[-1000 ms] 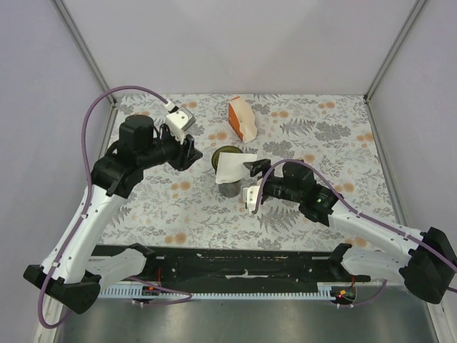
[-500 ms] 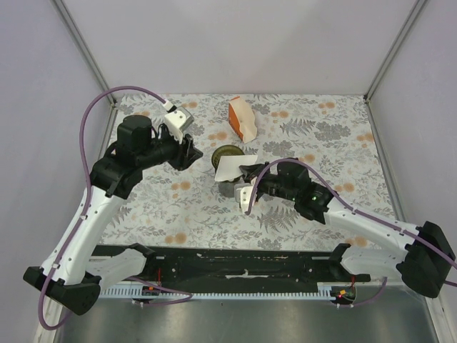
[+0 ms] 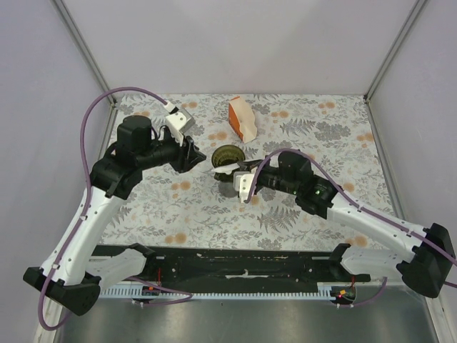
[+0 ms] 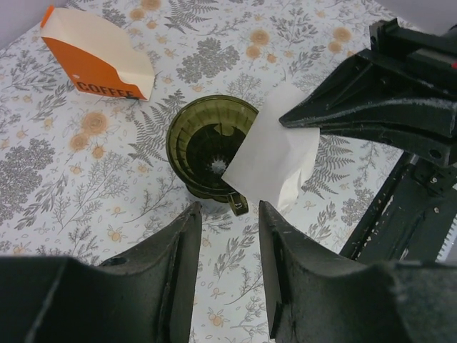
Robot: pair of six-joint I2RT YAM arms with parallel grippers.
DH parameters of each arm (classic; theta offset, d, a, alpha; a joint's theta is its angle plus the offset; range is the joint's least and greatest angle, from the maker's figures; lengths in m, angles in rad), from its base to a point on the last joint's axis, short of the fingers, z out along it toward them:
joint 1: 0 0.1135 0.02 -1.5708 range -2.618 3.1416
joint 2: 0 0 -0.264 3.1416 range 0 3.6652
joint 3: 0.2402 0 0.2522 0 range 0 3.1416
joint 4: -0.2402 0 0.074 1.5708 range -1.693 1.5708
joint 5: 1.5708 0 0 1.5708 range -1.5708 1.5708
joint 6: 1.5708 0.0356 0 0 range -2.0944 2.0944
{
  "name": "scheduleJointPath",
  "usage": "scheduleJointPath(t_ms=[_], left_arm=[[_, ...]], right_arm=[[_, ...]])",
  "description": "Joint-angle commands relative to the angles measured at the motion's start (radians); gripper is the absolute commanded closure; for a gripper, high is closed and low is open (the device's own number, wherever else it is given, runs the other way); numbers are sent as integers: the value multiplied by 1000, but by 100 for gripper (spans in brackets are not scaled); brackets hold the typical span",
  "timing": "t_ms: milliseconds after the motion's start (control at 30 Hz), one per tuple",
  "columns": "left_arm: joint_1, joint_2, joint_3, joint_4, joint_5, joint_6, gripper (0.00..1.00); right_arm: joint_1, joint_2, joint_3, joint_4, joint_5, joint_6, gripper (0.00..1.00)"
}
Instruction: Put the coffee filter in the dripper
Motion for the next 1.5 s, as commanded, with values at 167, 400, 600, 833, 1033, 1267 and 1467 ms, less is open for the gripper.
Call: scheduleJointPath(t_ms=[167,400,600,833,1033,1267,1467], left_arm=[[4,-53,126,65,126,166,53],[-1,-65,63,110,322,338,45],[-88,-16,109,156,349,309,41],[-235,1,103,169,249,312,47],[-246,4,95,185,260,301,98],[-246,6,112,202,215,217,98],[-246,12,124,226,169,128,98]], right_arm=[[-2,-54,188,-11,28,285,100],[-16,-155,242,-109,-87,405,100],[-18,-185,267,-118,-150,477,100],[-18,-165,293,-127,-219,493,100],[-18,-174,293,-123,-246,496,100],[-18,-260,262,-105,-223,433,63],[10,-383,109,99,-370,245,47]])
